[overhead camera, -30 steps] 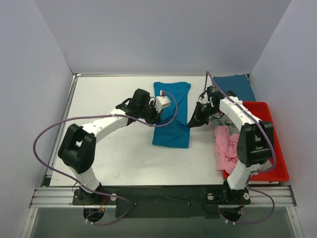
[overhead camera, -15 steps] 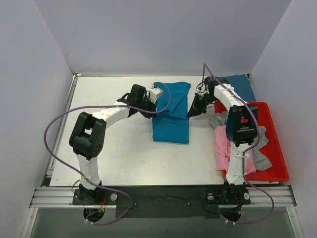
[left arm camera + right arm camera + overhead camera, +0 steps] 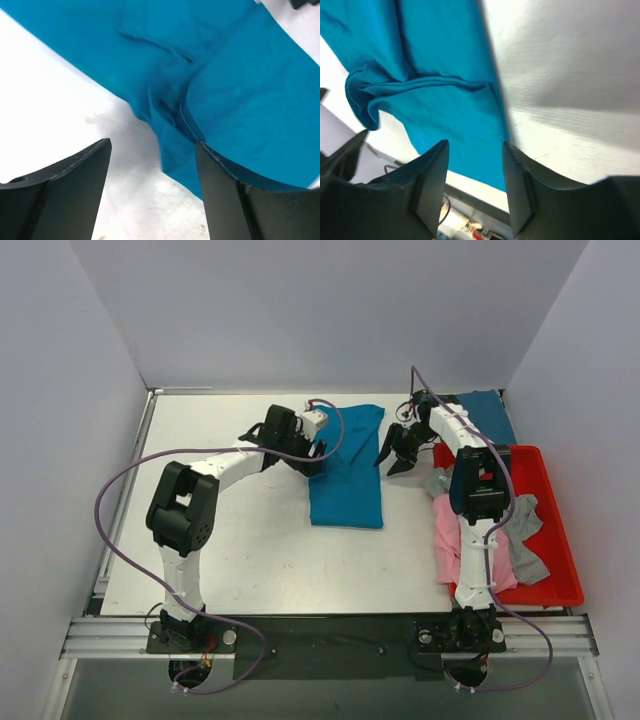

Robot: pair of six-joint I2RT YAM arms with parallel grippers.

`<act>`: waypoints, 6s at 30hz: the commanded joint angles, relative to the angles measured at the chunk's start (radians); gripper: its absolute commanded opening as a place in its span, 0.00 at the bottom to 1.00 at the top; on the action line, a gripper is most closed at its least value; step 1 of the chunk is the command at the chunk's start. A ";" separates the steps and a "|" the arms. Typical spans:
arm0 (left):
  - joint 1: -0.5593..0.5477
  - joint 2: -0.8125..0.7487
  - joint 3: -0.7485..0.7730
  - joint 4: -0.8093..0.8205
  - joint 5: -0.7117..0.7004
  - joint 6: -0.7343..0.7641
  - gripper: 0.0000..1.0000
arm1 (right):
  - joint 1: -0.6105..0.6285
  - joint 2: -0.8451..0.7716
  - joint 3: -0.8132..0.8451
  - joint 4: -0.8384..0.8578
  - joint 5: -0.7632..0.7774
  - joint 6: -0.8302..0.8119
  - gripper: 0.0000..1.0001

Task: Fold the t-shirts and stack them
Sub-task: Fold the folded rectangular tshirt in 1/3 of the way, then grab one side of the 2/3 rectangular tshirt with both arms, then fold the long partially folded tshirt into a neat square, then put the neatly folded tshirt into the corner of the board with the right arm

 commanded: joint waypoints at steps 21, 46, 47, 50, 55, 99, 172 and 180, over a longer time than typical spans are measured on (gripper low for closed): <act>-0.031 0.099 0.106 0.049 -0.163 0.175 0.49 | 0.115 -0.377 -0.619 0.203 0.172 0.045 0.39; -0.276 -0.254 -0.325 0.008 -0.194 0.748 0.67 | 0.118 -0.443 -0.878 0.435 0.079 0.195 0.25; -0.276 -0.243 -0.314 0.010 -0.207 0.748 0.68 | 0.118 -0.444 -0.880 0.436 0.077 0.194 0.24; -0.284 -0.223 -0.345 0.022 -0.203 0.783 0.67 | 0.113 -0.447 -0.889 0.436 0.085 0.195 0.15; -0.298 -0.211 -0.374 0.007 -0.188 0.819 0.62 | 0.101 -0.446 -0.875 0.435 0.083 0.200 0.01; -0.115 -0.198 0.325 -0.926 0.121 0.524 0.00 | 0.118 -0.807 -0.614 -0.187 0.007 -0.018 0.00; 0.035 0.051 0.137 -0.515 0.125 -0.255 0.63 | 0.119 -0.342 -0.716 0.442 0.074 0.062 0.58; 0.064 0.044 0.177 -0.539 0.078 -0.234 0.63 | 0.119 -0.202 -0.559 0.450 0.016 0.077 0.05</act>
